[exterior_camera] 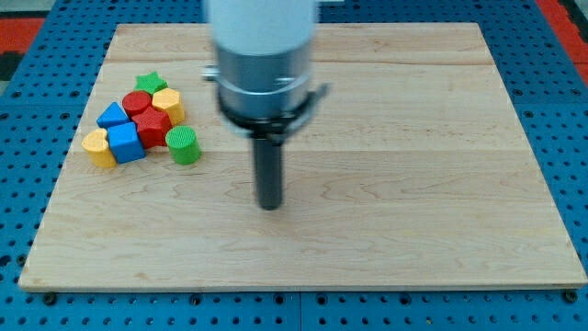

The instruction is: Separate the yellow heart from the group of blocks

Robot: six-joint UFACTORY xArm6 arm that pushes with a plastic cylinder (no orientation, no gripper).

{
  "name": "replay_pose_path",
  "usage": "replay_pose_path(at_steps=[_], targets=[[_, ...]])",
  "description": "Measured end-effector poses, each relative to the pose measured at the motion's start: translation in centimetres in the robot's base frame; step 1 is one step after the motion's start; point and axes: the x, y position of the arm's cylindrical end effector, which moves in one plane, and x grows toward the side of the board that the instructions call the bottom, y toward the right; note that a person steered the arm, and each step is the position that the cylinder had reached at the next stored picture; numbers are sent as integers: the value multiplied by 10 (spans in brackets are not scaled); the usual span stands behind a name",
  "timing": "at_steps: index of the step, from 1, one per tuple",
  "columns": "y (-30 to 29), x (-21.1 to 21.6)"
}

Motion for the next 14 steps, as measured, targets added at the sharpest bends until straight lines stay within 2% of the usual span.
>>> replay_pose_path(at_steps=[2, 3, 4, 6, 8, 9, 11, 12, 14], targets=[[-162, -14], [-232, -54], [-231, -79], [-121, -64], [-188, -54], [-174, -6], [7, -46], [57, -46], [-10, -46]])
